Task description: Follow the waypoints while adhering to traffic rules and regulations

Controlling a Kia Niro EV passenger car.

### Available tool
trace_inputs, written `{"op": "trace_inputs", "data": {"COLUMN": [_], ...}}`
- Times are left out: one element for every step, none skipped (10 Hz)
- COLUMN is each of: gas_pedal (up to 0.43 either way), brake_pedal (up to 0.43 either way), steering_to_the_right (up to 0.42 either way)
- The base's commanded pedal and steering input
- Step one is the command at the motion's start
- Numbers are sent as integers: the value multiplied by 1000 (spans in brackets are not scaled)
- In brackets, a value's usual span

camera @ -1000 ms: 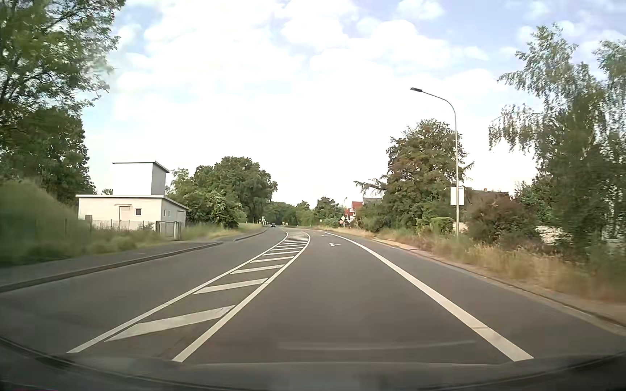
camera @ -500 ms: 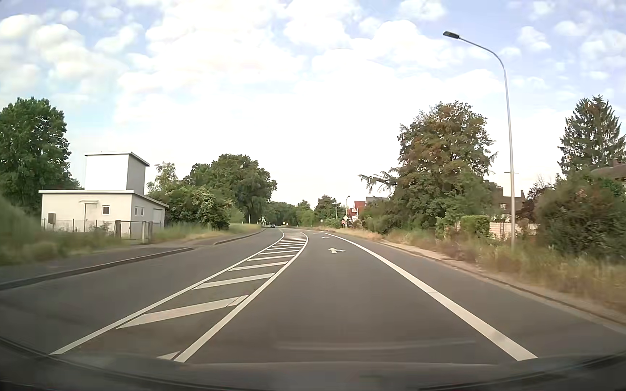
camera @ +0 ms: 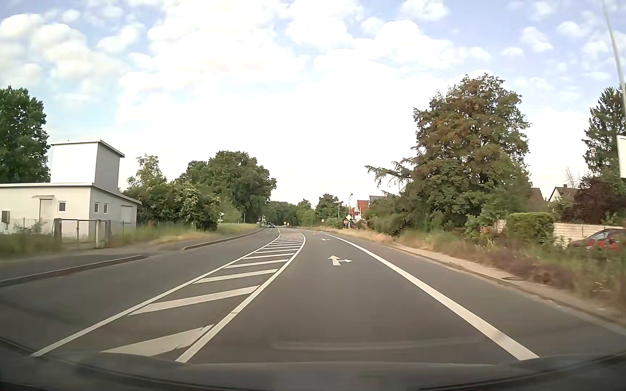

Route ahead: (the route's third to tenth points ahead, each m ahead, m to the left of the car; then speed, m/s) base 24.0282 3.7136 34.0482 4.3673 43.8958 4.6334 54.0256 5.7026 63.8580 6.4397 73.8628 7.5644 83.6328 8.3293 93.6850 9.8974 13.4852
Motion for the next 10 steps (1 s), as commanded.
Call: {"op": "trace_inputs", "data": {"gas_pedal": [39, 39, 39, 39, 39, 39, 39, 39, 39, 39], "brake_pedal": [30, 30, 30, 30, 30, 30, 30, 30, 30, 30], "steering_to_the_right": [-1, -1, -1, -1, -2, -3, -3, -3, -3, -3]}}
